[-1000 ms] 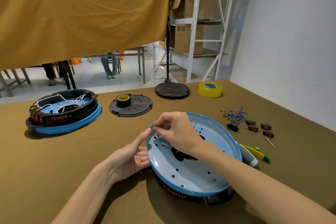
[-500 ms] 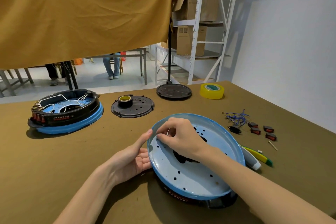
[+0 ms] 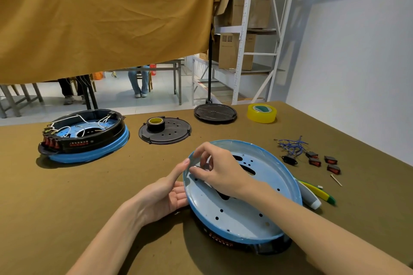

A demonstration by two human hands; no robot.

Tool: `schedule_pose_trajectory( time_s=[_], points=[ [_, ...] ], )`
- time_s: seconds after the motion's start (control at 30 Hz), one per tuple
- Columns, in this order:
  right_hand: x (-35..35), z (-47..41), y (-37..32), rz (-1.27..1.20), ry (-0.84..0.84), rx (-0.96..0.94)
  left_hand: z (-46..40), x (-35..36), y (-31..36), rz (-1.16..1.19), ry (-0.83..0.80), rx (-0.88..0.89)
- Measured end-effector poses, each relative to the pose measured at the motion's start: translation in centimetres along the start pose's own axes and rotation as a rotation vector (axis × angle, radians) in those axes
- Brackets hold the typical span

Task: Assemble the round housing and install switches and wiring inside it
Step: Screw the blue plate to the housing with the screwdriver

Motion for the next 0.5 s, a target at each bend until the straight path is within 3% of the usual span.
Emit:
schedule_pose_trajectory(
  time_s=[0.5],
  points=[
    [0.04, -0.31, 0.48, -0.017, -0.048, -0.015, -0.07, -0.06, -0.15, -0.016, 0.015, -0.010]
  ],
)
Point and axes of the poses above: each hand's wrist, its own z-axis away from the middle knuckle, its own x-axis out of the palm, y = z × x, the point moved 10 cm from there along -z, towards the middle knuckle, and after that the axes turned 11 degrees about -z, right-handed, at the moved point
